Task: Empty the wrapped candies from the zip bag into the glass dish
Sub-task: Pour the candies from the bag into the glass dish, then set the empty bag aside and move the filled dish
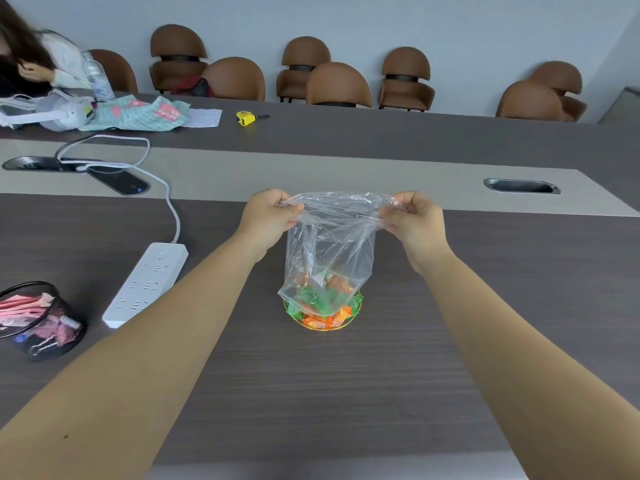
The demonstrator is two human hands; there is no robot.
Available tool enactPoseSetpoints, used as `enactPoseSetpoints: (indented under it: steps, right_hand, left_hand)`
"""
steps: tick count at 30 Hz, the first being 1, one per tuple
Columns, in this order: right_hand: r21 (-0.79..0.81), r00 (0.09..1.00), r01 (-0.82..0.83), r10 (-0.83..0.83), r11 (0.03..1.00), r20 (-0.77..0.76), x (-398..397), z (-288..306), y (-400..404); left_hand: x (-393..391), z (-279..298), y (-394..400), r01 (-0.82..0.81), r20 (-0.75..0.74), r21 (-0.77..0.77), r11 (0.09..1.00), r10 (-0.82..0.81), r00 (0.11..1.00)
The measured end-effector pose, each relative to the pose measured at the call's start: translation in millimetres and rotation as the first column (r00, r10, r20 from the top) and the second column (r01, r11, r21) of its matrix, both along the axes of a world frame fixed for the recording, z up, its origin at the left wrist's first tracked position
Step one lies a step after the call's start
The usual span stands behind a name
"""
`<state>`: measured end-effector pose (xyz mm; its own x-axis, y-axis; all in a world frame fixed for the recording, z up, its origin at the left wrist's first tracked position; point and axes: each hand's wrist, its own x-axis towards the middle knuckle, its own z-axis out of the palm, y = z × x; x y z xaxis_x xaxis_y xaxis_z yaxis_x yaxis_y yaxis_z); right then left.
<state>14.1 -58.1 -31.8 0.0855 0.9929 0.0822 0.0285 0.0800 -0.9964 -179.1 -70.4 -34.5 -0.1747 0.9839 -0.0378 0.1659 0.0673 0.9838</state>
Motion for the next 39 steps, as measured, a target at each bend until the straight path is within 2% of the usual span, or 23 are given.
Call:
enactPoseSetpoints:
  steps: [6,9,14,18,21,24,26,28,29,30,31,32,35,39]
  right_hand:
    - [0.083,1.0,-0.003,0.005,0.997,-0.027,16,15,-12]
    - [0.097,0.999,0.002,-0.006,0.995,0.038,43,14,-20]
    - [0.016,0.986,0.04,-0.042,0.999,0.163,99,-10,-38]
    - [-0.129,0.903,0.111,-0.046,0.985,0.428,151,-61,-46]
    - [-0.217,0.787,0.136,0.028,0.967,0.616,181,-106,-54]
    - [-0.383,0.63,0.08,0.251,0.92,0.735,203,-149,-61]
    - [-0.464,0.535,0.037,0.374,0.885,0.757,214,-168,-67]
    - [-0.487,0.397,-0.002,0.447,0.873,0.801,222,-179,-71]
    - [-0.497,0.317,-0.009,0.474,0.868,0.822,225,-181,-71]
    - [-0.507,0.256,-0.009,0.492,0.862,0.832,226,-180,-70]
    - [-0.515,0.233,-0.005,0.502,0.857,0.833,227,-177,-68]
    - [-0.514,0.247,-0.001,0.499,0.858,0.831,227,-172,-67]
    - [-0.438,0.359,-0.036,0.421,0.898,0.833,217,-155,-62]
    - [-0.346,0.418,-0.096,0.354,0.933,0.837,181,-135,-47]
  left_hand:
    - [19,15,-8,-0.012,-0.095,0.161,0.987,0.028,0.995]
    - [44,12,-17,0.074,-0.2,0.202,0.977,-0.033,0.979]
    - [98,-30,-24,0.203,-0.303,0.121,0.972,-0.158,0.94]
    - [144,-87,-29,0.302,-0.373,-0.019,0.953,-0.287,0.882]
    - [167,-131,-35,0.384,-0.486,-0.147,0.911,-0.405,0.774]
    - [185,-164,-44,0.444,-0.566,-0.301,0.844,-0.533,0.629]
    - [193,-178,-47,0.463,-0.628,-0.403,0.789,-0.607,0.488]
    - [197,-189,-48,0.443,-0.716,-0.479,0.758,-0.629,0.302]
    - [198,-192,-48,0.428,-0.744,-0.502,0.752,-0.627,0.23]
    - [199,-193,-48,0.42,-0.756,-0.512,0.749,-0.625,0.195]
    - [199,-192,-49,0.42,-0.754,-0.512,0.749,-0.626,0.199]
    - [199,-189,-50,0.425,-0.743,-0.5,0.754,-0.626,0.236]
    - [191,-167,-55,0.43,-0.735,-0.382,0.818,-0.551,0.396]
    - [150,-136,-61,0.309,-0.782,-0.23,0.923,-0.365,0.505]
